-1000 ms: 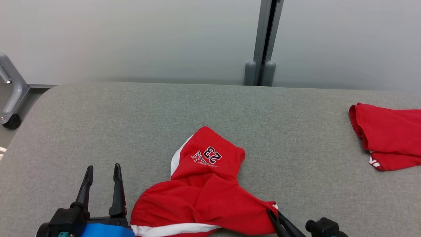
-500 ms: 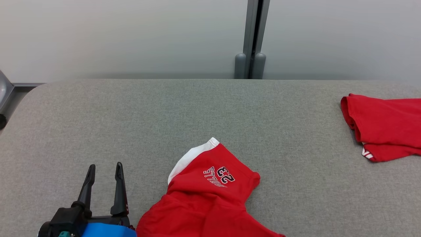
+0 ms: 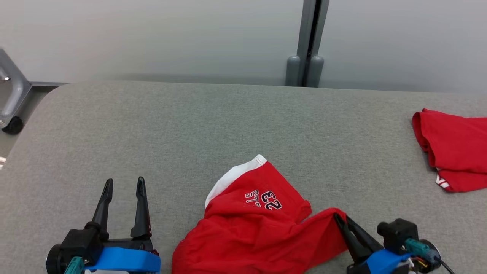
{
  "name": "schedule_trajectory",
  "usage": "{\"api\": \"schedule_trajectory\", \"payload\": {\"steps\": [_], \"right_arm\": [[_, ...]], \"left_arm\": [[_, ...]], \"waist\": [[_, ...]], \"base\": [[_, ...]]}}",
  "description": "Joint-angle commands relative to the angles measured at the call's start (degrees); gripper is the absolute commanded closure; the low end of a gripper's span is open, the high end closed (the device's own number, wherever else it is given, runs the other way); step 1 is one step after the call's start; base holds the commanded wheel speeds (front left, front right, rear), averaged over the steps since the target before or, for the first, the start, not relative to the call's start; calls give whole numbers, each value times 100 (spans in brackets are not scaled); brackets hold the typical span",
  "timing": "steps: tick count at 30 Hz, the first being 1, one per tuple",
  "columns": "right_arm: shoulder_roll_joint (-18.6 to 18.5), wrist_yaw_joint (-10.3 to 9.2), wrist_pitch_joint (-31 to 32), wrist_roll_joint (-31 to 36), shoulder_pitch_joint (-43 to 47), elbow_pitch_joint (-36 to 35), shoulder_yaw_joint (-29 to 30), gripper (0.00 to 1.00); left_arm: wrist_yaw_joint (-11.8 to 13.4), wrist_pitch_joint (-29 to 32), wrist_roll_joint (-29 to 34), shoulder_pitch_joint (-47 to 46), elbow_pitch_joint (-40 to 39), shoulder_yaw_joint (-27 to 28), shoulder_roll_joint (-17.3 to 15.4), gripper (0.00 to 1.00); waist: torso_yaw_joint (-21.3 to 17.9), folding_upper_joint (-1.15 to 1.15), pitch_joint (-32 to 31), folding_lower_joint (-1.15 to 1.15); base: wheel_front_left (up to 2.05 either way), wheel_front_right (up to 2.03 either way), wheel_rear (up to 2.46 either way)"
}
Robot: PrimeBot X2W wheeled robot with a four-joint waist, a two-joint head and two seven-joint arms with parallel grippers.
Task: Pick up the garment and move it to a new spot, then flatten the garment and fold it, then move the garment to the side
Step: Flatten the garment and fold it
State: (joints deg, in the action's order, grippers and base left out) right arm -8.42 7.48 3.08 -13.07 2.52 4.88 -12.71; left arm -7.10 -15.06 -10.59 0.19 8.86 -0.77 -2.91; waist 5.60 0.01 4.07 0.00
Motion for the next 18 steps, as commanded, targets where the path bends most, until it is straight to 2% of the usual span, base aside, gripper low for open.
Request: {"api": "schedule_trajectory", "payload": {"steps": [1, 8, 13, 14, 15, 18], "right_arm": [[35, 4, -57, 15, -162, 112, 25, 100], [187, 3, -437, 98, -1343, 1792, 251, 100], [290, 3, -749, 90, -2032, 2855, 377, 100], [310, 3, -828, 107, -2116, 3012, 372, 62], [329, 3, -940, 91, -2197, 3144, 360, 0], [348, 3, -1227, 39, -2333, 3442, 328, 0]], "left_arm": [[-6, -13, -9, -104, 2, -8, 2, 0], [7, -13, -79, -192, 54, -164, 3, 0], [33, -13, -108, -224, 62, -235, 3, 0], [36, -13, -111, -227, 66, -243, 4, 0], [39, -13, -110, -228, 68, -248, 4, 0], [57, -12, -87, -178, 63, -224, 4, 0]], "waist": [[79, -1, 49, 0], [450, -1, 182, 0], [580, -1, 286, 0], [585, -1, 296, 0], [586, -1, 302, 0], [512, -1, 290, 0]], "base": [[0, 0, 0], [0, 0, 0], [0, 0, 0], [0, 0, 0], [0, 0, 0], [0, 0, 0]]}}
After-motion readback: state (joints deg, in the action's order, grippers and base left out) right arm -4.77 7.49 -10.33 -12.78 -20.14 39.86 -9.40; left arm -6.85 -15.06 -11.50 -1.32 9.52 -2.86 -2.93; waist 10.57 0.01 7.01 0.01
